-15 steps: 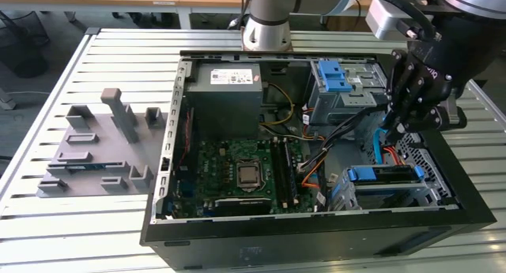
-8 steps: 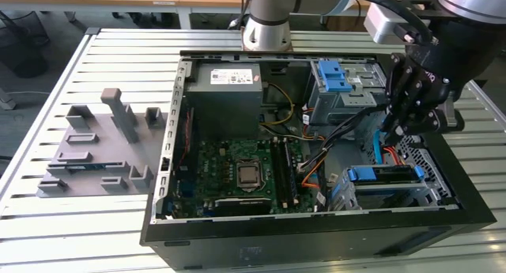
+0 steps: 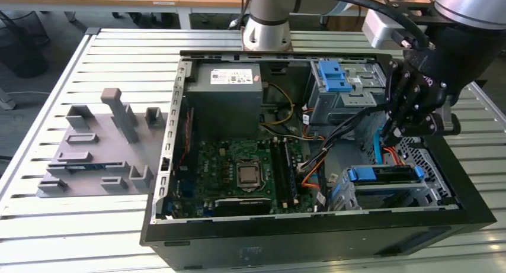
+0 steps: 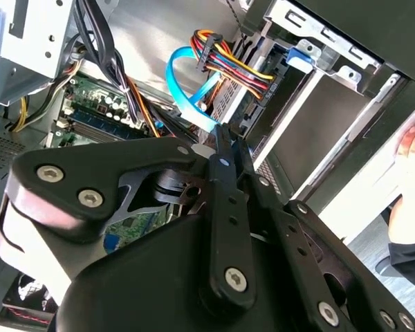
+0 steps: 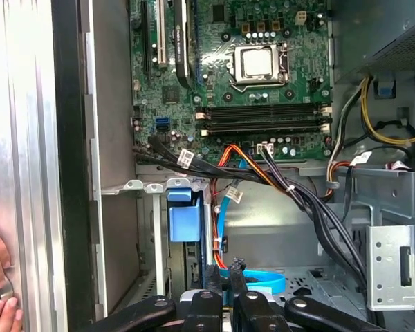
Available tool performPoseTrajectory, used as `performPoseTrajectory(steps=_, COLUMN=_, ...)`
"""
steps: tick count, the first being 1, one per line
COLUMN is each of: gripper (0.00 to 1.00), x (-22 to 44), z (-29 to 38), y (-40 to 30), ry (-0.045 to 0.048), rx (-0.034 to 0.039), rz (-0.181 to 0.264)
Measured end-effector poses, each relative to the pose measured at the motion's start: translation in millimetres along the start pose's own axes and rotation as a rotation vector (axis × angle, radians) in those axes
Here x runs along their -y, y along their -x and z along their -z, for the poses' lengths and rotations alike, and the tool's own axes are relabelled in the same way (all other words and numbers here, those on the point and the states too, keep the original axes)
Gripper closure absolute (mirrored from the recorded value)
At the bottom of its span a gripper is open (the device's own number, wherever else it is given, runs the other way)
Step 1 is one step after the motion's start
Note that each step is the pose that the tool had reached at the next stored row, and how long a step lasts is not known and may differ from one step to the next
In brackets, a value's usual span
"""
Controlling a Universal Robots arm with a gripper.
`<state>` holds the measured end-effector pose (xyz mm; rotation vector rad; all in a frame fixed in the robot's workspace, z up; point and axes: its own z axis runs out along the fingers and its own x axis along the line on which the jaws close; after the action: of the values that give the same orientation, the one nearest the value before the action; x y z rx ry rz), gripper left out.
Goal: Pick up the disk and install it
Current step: 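Insert the second disk wire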
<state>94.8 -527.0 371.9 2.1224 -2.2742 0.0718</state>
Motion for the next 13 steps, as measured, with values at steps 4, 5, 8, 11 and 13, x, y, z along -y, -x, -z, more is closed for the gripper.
performPoseTrajectory(steps=4, gripper=0.84, x=0.2, z=-1.3, y=-0.6, ry=0.0009, rx=0.0123, rz=0.0)
performPoseTrajectory(steps=5, gripper=0.84, x=0.3, z=-1.7, y=-1.1, ry=0.0018, rx=0.0265, rz=0.0)
performPoseTrajectory(steps=8, gripper=0.84, x=0.3, z=-2.7, y=-2.6, ry=0.0043, rx=0.0639, rz=-0.001)
performPoseTrajectory(steps=11, gripper=0.84, x=0.6, z=-4.7, y=-5.2, ry=0.0045, rx=0.0643, rz=-0.001)
performPoseTrajectory(steps=13, gripper=0.84, x=0.8, z=-6.3, y=-8.5, ry=0.0045, rx=0.0644, rz=0.0)
